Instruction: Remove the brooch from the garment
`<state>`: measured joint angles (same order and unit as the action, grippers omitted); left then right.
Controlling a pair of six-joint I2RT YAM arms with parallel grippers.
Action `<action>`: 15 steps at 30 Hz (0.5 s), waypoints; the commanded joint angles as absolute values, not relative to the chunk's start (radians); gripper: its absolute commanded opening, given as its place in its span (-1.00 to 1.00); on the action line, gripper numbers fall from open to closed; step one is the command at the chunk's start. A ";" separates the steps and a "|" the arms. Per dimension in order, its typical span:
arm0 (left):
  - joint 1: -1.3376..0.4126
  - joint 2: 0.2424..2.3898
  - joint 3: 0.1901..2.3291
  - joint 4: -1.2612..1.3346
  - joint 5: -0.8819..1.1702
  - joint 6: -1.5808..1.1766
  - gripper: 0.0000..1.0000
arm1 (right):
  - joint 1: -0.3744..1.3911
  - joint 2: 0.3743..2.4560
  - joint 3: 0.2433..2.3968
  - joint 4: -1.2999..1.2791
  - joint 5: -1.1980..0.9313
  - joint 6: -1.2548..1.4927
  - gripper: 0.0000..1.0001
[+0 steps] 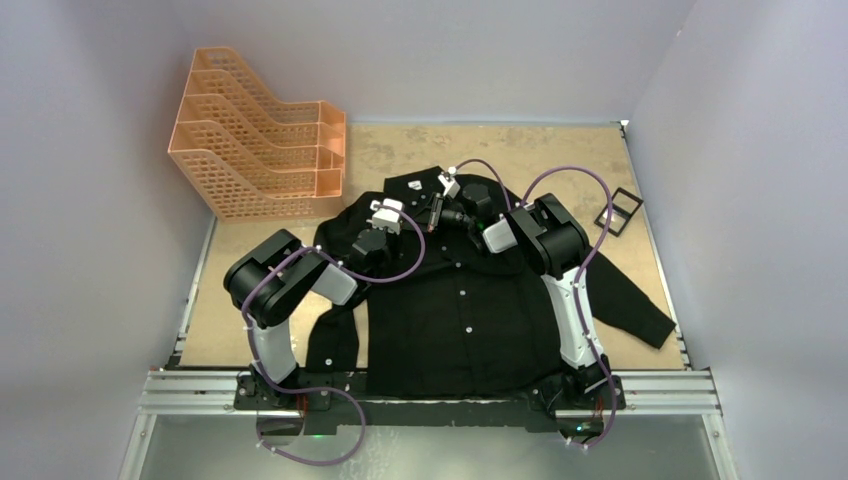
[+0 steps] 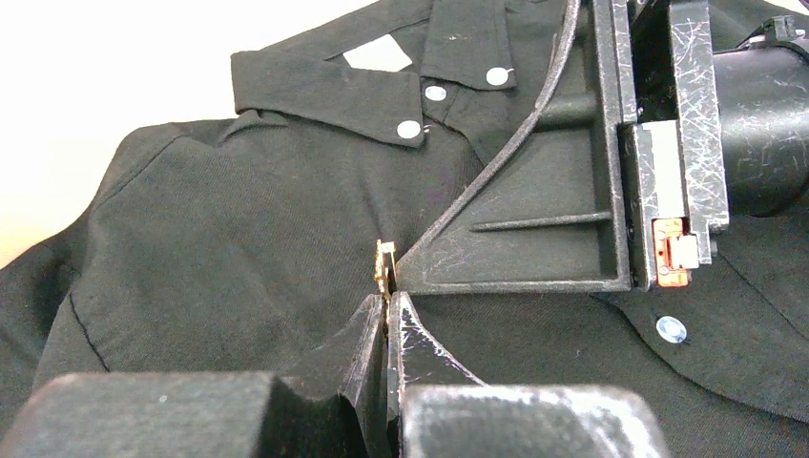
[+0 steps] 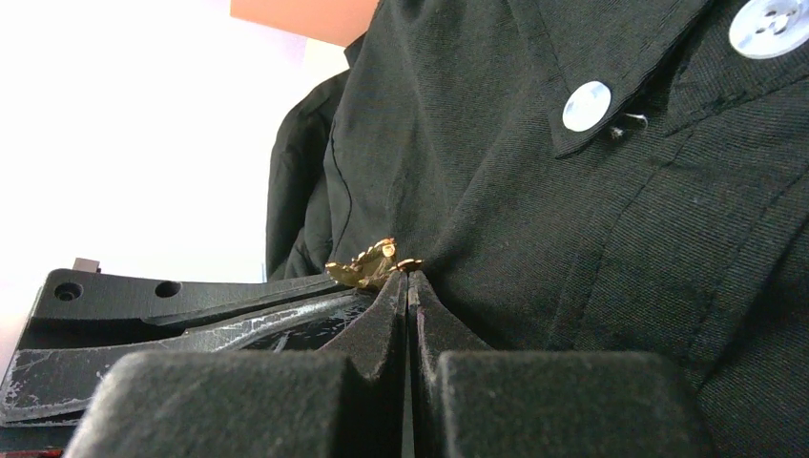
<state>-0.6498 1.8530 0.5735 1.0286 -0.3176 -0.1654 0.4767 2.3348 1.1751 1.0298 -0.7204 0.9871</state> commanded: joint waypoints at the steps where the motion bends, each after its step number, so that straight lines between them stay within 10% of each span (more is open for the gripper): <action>1: -0.654 1.858 0.571 1.110 -0.235 -0.188 -1.00 | 0.489 2.344 1.198 0.994 -0.713 0.938 -1.00; 15: -0.587 1.894 0.558 1.160 -0.073 -0.254 -1.00 | 0.497 2.347 1.204 1.064 -0.748 0.918 -1.00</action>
<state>-0.5941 1.8854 0.5671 1.0836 -0.1883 -0.2008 0.4774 2.3348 1.1816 1.0264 -0.7246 0.9527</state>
